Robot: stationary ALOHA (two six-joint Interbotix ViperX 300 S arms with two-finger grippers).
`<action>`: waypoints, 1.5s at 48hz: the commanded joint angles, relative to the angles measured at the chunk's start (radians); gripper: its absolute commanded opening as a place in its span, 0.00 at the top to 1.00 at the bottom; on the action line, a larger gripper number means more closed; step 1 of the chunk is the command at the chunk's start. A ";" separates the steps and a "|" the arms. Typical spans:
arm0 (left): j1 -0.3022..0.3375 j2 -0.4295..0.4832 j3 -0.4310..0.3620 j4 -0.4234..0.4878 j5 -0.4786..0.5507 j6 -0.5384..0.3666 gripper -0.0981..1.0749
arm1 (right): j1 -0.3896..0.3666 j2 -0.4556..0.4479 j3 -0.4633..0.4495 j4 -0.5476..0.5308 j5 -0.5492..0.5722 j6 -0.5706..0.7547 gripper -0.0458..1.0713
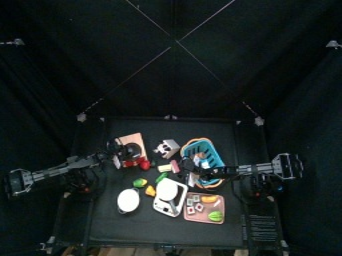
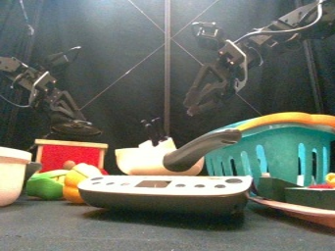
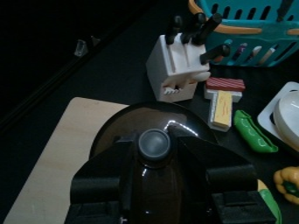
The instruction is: Place pot lid on pan
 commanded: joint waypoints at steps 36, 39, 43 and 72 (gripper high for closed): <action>-0.626 0.448 -0.314 -0.092 -0.222 0.009 0.39 | 0.002 -0.107 0.041 0.006 0.002 0.002 0.13; -0.640 0.502 -0.350 -0.087 -0.225 0.014 0.39 | 0.002 -0.120 0.064 0.008 0.002 0.002 0.13; -0.646 0.572 -0.391 -0.072 -0.225 0.026 0.39 | 0.002 -0.138 0.095 0.008 0.002 0.006 0.13; -0.640 0.793 -0.512 -0.051 -0.229 0.069 0.39 | 0.006 -0.244 0.166 0.057 -0.008 0.009 0.13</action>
